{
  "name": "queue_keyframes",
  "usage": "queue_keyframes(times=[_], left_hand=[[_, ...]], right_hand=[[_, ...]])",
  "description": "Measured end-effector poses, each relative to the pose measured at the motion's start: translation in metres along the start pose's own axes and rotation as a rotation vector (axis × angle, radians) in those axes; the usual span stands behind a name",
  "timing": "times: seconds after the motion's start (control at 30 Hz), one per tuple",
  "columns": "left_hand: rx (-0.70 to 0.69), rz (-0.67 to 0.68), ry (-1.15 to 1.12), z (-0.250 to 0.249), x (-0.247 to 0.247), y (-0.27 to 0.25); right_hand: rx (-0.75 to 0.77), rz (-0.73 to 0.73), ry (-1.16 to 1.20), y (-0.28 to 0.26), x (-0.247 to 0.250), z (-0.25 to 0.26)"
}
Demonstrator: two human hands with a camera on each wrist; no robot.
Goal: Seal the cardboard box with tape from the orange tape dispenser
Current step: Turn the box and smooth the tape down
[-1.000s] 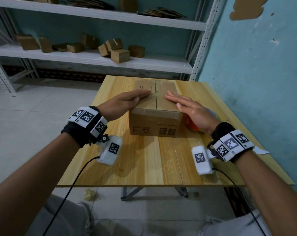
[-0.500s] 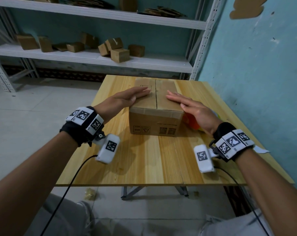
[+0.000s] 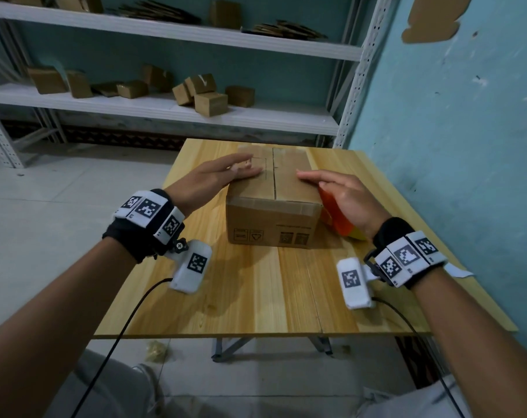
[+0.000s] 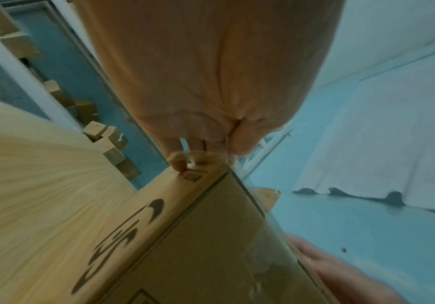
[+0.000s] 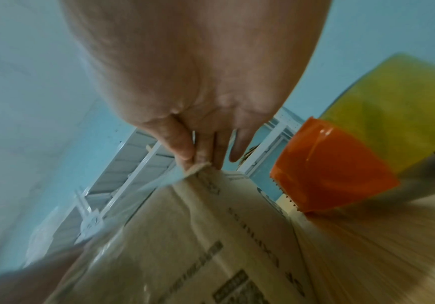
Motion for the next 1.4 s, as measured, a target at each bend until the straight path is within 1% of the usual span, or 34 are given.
queue_keyframes(times=[0.07,0.13,0.2,0.23,0.27,0.33,0.4,0.57,0.77,0.97,1.13,1.23,1.4], left_hand=[[-0.032,-0.043,0.162,-0.004,-0.004,0.001],[-0.072,-0.105,0.375,-0.009,-0.011,0.0],[-0.147,-0.155,0.65,-0.016,-0.023,-0.003],[-0.192,-0.172,0.753,-0.019,-0.029,-0.003],[-0.226,-0.192,0.817,-0.021,-0.035,-0.004],[-0.244,-0.243,0.855,-0.022,-0.043,-0.003],[-0.226,-0.279,0.839,-0.021,-0.046,-0.002],[-0.21,-0.297,0.802,-0.024,-0.045,-0.001],[-0.183,-0.234,0.8,-0.025,-0.039,-0.001],[-0.156,-0.198,0.767,-0.021,-0.034,0.001],[-0.176,-0.13,0.632,-0.016,-0.026,0.001],[-0.177,-0.101,0.521,-0.013,-0.022,-0.002],[-0.131,-0.008,0.269,0.005,-0.013,0.0]], right_hand=[[0.046,-0.081,-0.217,0.001,-0.005,0.005],[0.102,-0.144,-0.452,-0.001,-0.015,0.011],[0.129,-0.194,-0.598,-0.002,-0.026,0.018],[0.131,-0.211,-0.652,-0.003,-0.03,0.021],[0.126,-0.223,-0.7,-0.003,-0.033,0.024],[0.117,-0.245,-0.782,-0.001,-0.038,0.026],[0.111,-0.262,-0.812,-0.001,-0.04,0.027],[0.08,-0.243,-0.794,-0.002,-0.04,0.029],[0.087,-0.228,-0.713,-0.005,-0.037,0.03],[0.111,-0.211,-0.666,-0.003,-0.032,0.024],[0.128,-0.19,-0.592,-0.001,-0.027,0.014],[0.143,-0.164,-0.476,-0.001,-0.022,0.007],[0.168,-0.093,-0.301,-0.003,-0.017,0.0]])
Point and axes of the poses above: each hand's wrist, its own y-axis towards the middle knuckle, its own x-axis out of the back of the hand, z = x × y, the point moved 4 cm from there along y, towards the middle knuckle, and after that the axes turned 3 degrees about -z, right-handed, at the moved point
